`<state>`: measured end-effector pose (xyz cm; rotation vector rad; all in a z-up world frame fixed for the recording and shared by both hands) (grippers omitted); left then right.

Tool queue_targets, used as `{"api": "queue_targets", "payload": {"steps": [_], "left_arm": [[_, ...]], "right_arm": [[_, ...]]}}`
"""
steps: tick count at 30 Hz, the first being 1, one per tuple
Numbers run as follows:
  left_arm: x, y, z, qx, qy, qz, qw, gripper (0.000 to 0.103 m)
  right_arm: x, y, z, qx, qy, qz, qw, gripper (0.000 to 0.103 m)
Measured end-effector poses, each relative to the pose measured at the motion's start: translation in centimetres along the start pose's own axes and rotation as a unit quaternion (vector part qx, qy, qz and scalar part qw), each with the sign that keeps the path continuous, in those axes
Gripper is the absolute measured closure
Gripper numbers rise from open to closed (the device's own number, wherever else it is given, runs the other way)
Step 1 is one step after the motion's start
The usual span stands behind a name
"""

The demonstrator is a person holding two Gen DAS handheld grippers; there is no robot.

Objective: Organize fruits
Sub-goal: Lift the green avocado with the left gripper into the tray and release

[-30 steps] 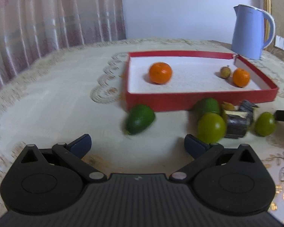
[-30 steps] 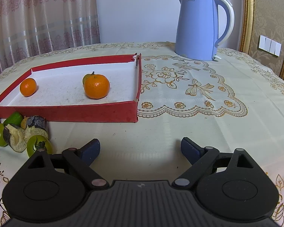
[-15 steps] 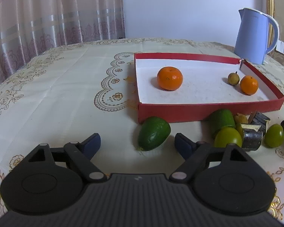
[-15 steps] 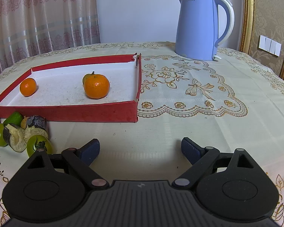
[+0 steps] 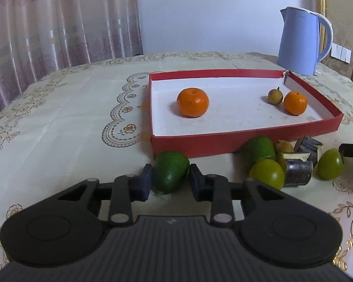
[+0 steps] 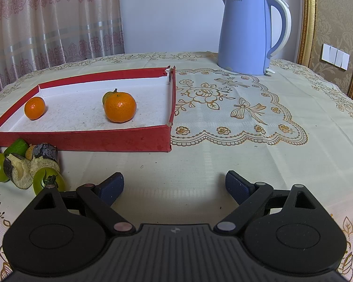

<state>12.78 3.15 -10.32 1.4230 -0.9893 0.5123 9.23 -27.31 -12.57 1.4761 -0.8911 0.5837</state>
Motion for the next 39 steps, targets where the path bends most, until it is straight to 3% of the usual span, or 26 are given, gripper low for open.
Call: {"api": "queue_targets", "payload": {"steps": [16,24,27,39], "left_arm": [[0.2,0.9,-0.1,-0.001,0.016,0.002,0.9999,0.075],[2.1,2.5,0.4,-0.013,0.011,0.027,0.9995,0.075],[3.2,2.6,0.9,-0.013,0.005,0.037,0.9992,0.075],[7.5,-2.1,3.7,-0.035,-0.016,0.031,0.9988,0.075]], "right_arm": [[0.0,0.0,0.0,-0.001,0.000,-0.001,1.000,0.007],[0.0,0.0,0.0,-0.002,0.000,-0.001,1.000,0.006],[0.0,-0.2,0.3,-0.013,-0.003,-0.004,1.000,0.000],[0.0,-0.2,0.4,-0.013,-0.004,-0.004,1.000,0.000]]}}
Point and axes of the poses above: each gripper's, at about its wrist camera, not at the fingertips, and y roughly against the way its jaws point, z to its right, x to its top, the point moved 10 cm from there along -y, roughly the way its jaws point, and after that the axes turned 6 degrees about -y, right-handed, at the moved point
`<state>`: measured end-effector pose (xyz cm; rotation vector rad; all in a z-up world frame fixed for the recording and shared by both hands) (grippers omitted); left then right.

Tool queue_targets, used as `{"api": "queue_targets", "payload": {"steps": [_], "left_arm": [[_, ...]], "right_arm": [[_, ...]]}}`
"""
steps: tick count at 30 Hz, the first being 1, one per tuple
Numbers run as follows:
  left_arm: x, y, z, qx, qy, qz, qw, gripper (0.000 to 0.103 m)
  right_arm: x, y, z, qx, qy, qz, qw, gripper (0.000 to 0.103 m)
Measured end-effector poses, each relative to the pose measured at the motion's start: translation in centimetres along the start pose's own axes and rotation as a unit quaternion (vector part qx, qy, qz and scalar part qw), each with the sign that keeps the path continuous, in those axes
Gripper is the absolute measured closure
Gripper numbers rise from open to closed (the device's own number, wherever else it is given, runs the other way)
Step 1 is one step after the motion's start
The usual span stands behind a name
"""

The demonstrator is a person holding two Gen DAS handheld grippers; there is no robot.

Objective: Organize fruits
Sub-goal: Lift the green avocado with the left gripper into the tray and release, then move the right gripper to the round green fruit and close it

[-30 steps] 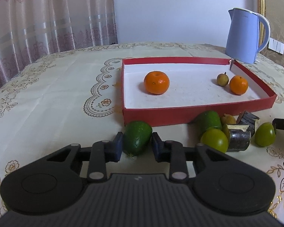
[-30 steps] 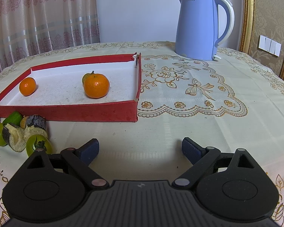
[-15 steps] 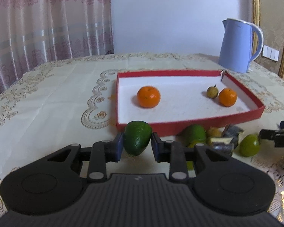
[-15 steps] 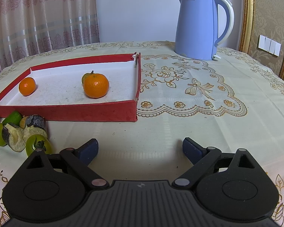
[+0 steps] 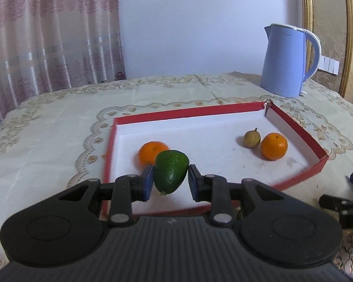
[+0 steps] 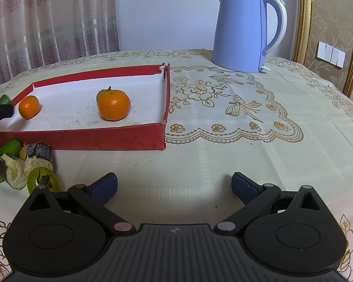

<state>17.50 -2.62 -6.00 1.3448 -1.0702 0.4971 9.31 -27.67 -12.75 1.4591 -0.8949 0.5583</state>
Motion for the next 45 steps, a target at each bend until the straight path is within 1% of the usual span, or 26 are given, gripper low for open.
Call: {"api": "queue_targets", "payload": {"steps": [5,10,27,28,29,30,31,32,33,35,38,42,43,44,45], "left_arm": [[0.4,-2.2,0.6,-0.007,0.000,-0.013,0.9999,0.075],[0.0,-3.7,0.7,-0.009,-0.001,-0.029,0.9995,0.075],[0.1,-4.2,1.3,-0.008,-0.017,-0.012,0.9997,0.073],[0.0,-4.1,1.4,-0.008,-0.021,-0.012,0.9997,0.071],[-0.1,-4.0,1.5,-0.010,-0.024,-0.011,0.9996,0.064],[-0.1,-3.9,1.6,-0.011,-0.026,-0.010,0.9996,0.055],[-0.2,-3.8,1.6,-0.010,-0.027,-0.008,0.9996,0.049],[-0.2,-3.5,1.5,-0.003,-0.029,-0.003,0.9996,0.039],[-0.1,-3.3,1.4,0.003,-0.031,0.003,0.9995,0.032],[0.0,-2.6,1.1,0.008,-0.029,0.016,0.9994,0.027],[-0.4,-1.3,0.3,0.013,-0.014,0.028,0.9994,0.023],[-1.6,1.0,-1.4,0.032,0.010,0.036,0.9988,0.021],[-2.0,1.7,-1.8,0.034,0.016,0.038,0.9986,0.020],[-2.5,2.5,-2.3,0.034,0.023,0.041,0.9983,0.015],[-2.9,3.1,-2.6,0.035,0.027,0.043,0.9981,0.012]], "right_arm": [[0.0,0.0,0.0,0.000,0.000,0.000,1.000,0.000],[0.0,0.0,0.0,0.000,0.000,0.000,1.000,0.000],[0.0,0.0,0.0,0.000,0.000,0.000,1.000,0.000],[0.0,0.0,0.0,0.000,0.000,0.000,1.000,0.000],[0.0,0.0,0.0,0.000,0.000,0.000,1.000,0.000],[0.0,0.0,0.0,0.000,0.000,0.000,1.000,0.000],[0.0,0.0,0.0,0.000,0.000,0.000,1.000,0.000],[0.0,0.0,0.0,0.000,0.000,0.000,1.000,0.000],[0.0,0.0,0.0,0.000,0.000,0.000,1.000,0.000],[0.0,0.0,0.0,0.000,0.000,0.000,1.000,0.000],[0.0,0.0,0.0,0.000,0.000,0.000,1.000,0.000],[0.0,0.0,0.0,0.000,0.000,0.000,1.000,0.000],[0.0,0.0,0.0,0.000,0.000,0.000,1.000,0.000],[0.0,0.0,0.0,0.000,0.000,0.000,1.000,0.000],[0.0,0.0,0.0,0.000,0.000,0.000,1.000,0.000]]}}
Point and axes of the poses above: each gripper's, at about its wrist camera, not at the fingertips, and y roughly against the way its jaws point, z to its right, x to its top, the point moved 10 cm from there along -y, roughly the way its jaws point, and after that the axes turned 6 degrees about -y, right-handed, at the moved point
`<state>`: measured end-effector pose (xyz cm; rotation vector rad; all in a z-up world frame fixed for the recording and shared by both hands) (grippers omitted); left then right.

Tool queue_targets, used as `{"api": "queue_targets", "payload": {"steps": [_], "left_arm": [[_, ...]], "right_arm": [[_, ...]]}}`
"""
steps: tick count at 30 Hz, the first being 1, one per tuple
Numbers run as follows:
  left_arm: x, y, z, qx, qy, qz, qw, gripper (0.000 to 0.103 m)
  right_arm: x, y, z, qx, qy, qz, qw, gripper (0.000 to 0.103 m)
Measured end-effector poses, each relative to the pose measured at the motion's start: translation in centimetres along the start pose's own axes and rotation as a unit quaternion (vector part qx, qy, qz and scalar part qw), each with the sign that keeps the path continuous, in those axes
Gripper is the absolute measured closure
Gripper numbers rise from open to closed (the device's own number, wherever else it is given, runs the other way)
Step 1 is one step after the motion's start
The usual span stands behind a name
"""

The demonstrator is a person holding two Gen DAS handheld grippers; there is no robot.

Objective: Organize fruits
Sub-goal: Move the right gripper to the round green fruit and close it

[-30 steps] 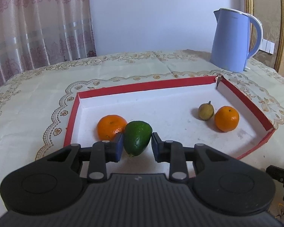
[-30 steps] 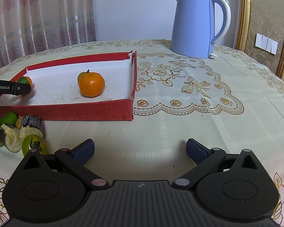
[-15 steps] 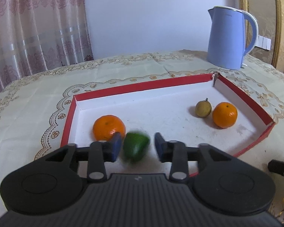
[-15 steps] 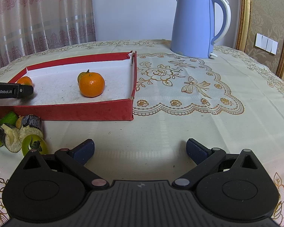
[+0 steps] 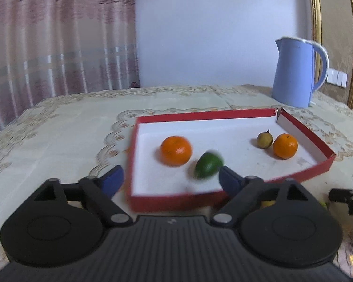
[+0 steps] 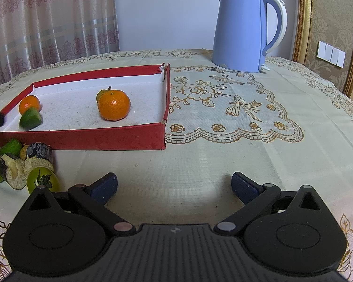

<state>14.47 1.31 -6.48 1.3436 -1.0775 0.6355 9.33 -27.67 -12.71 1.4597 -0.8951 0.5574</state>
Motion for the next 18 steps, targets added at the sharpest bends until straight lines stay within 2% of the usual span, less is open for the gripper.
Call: {"api": "queue_targets", "payload": {"steps": [3,8,12,15,18], "left_arm": [[-1.6,1.4,-0.8,0.008,-0.005,-0.009,0.9999,0.011],[-4.4,1.1,-1.6,0.015,-0.003,-0.052,0.9985,0.011],[-4.8,0.7,-2.2,0.010,0.020,-0.066,0.9976,0.007],[-5.5,-0.1,-2.6,0.009,0.033,-0.092,0.9951,0.005],[-5.6,-0.1,-2.5,0.010,0.028,-0.097,0.9949,0.004]], "right_arm": [[0.0,0.0,0.0,0.000,0.000,0.000,1.000,0.000],[0.0,0.0,0.0,0.000,0.000,0.000,1.000,0.000],[0.0,0.0,0.0,0.000,0.000,0.000,1.000,0.000],[0.0,0.0,0.0,0.000,0.000,0.000,1.000,0.000],[0.0,0.0,0.0,0.001,-0.001,0.000,1.000,0.000]]}}
Point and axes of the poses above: each gripper's, at about its wrist camera, not at the fingertips, and y roughly against the way its jaws point, z to its right, x to its top, the point moved 10 cm from there along -y, roughly the way its jaws point, and after that the axes turned 6 degrees about -y, right-handed, at the moved point
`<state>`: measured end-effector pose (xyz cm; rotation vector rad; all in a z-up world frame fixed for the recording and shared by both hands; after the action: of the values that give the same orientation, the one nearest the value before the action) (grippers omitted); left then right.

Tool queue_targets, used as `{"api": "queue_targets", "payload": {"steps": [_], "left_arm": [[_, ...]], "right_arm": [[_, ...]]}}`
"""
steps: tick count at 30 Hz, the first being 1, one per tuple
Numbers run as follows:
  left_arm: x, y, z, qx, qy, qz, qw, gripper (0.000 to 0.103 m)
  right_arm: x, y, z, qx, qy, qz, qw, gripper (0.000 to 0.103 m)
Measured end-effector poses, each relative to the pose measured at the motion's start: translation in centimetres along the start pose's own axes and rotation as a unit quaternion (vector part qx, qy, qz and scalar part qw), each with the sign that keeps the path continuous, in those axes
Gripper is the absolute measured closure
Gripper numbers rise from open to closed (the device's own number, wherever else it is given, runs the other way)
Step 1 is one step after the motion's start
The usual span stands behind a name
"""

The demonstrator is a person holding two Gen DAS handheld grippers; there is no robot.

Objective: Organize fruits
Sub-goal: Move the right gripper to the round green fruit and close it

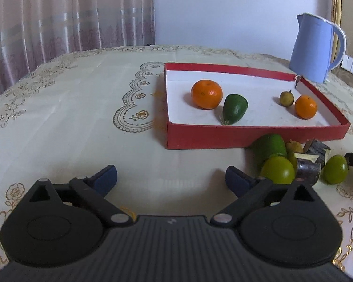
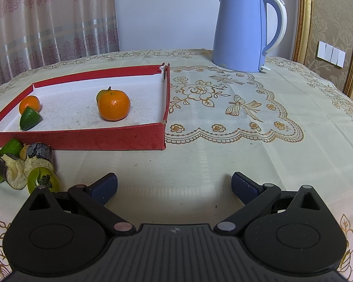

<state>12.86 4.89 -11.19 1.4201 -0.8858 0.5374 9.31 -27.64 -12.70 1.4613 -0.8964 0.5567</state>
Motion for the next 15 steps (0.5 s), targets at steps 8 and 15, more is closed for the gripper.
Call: {"api": "queue_targets", "payload": {"steps": [8,15], "left_arm": [[-0.1,-0.2,0.1,-0.001,-0.004,-0.007,1.0000,0.000],[-0.1,-0.2,0.1,0.000,-0.005,-0.007,1.0000,0.000]], "right_arm": [[-0.2,2.2,-0.3,0.069,-0.024,0.031,0.997,0.000],[-0.5,5.0,-4.4,0.110,0.050,0.064,0.991,0.000]]}}
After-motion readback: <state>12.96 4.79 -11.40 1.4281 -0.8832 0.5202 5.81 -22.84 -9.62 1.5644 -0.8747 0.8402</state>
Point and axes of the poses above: each gripper's, at about its wrist camera, not at the fingertips, and y roughly against the way its jaws point, z to its right, x to its top, the point moved 10 cm from there along -y, roughly the way its jaws point, and after that the axes turned 6 degrees about -y, right-handed, at the moved point
